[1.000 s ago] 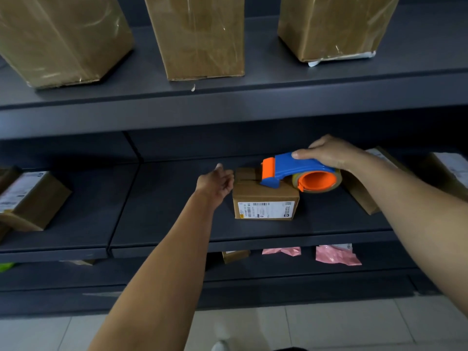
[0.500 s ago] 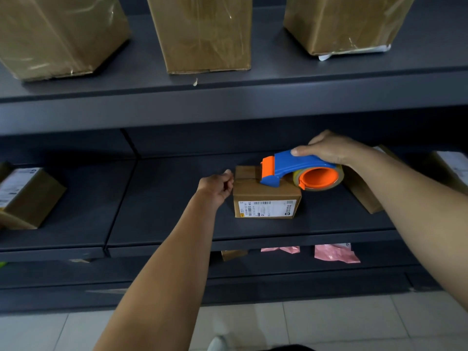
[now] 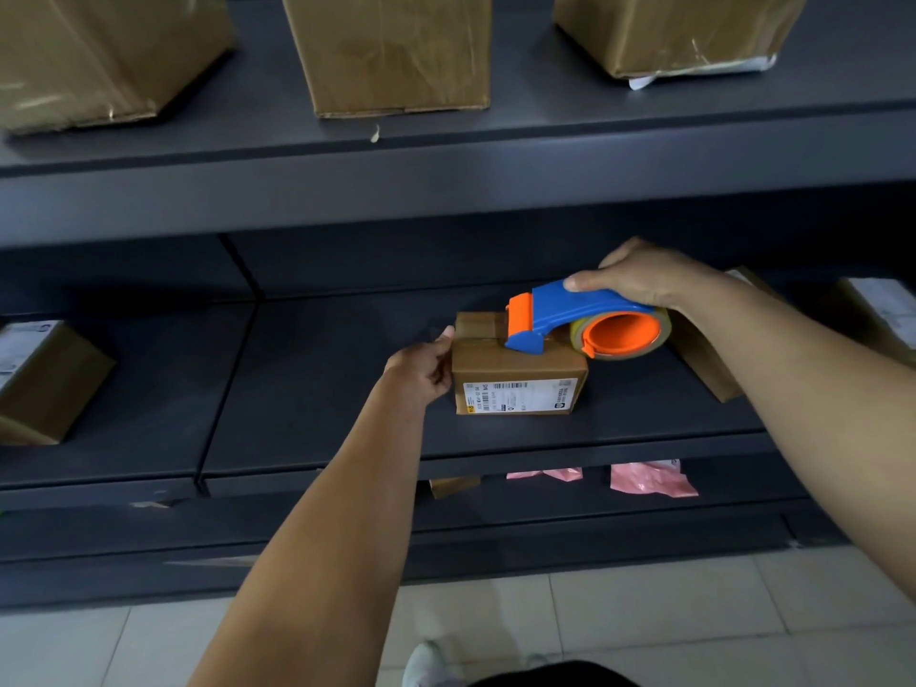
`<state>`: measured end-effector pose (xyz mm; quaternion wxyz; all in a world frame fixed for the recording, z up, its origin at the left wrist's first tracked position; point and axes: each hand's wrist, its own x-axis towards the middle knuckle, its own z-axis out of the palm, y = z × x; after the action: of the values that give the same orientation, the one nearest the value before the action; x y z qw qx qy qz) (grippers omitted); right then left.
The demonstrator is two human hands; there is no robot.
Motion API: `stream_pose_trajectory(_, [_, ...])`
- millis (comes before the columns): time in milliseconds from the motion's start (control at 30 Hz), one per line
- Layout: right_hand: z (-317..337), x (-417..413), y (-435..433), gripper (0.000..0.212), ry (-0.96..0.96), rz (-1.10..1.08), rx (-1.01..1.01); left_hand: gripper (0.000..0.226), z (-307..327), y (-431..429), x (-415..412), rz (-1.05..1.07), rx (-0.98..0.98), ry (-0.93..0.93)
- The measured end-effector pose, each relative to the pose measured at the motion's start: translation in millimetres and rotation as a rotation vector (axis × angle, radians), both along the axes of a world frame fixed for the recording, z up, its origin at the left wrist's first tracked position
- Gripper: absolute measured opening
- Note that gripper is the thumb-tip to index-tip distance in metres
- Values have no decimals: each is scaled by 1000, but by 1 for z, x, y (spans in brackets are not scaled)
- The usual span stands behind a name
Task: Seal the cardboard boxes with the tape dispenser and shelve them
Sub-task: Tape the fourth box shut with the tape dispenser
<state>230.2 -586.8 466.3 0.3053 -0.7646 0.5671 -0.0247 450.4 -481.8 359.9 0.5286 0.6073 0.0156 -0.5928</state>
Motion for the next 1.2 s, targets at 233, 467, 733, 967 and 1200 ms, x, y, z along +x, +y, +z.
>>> stream_pose_trajectory(233, [-3, 0, -2, 50, -2, -10, -15, 14, -20, 14, -11, 53, 162, -178])
stream_pose_trajectory(467, [-2, 1, -2, 49, -4, -12, -15, 9, 13, -3, -14, 9, -201, -644])
stream_pose_trajectory(733, [-2, -2, -2, 52, -3, 1, -8, 41, 26, -7, -40, -415, -279, -1054])
stream_pose_trajectory(967, [4, -12, -1, 91, 9, 29, 85, 40, 11, -7, -34, -547, -321, -1148])
stream_pose_trajectory(1200, [1, -29, -3, 63, -64, 68, 171, 41, 8, -11, -21, -665, -318, -1254])
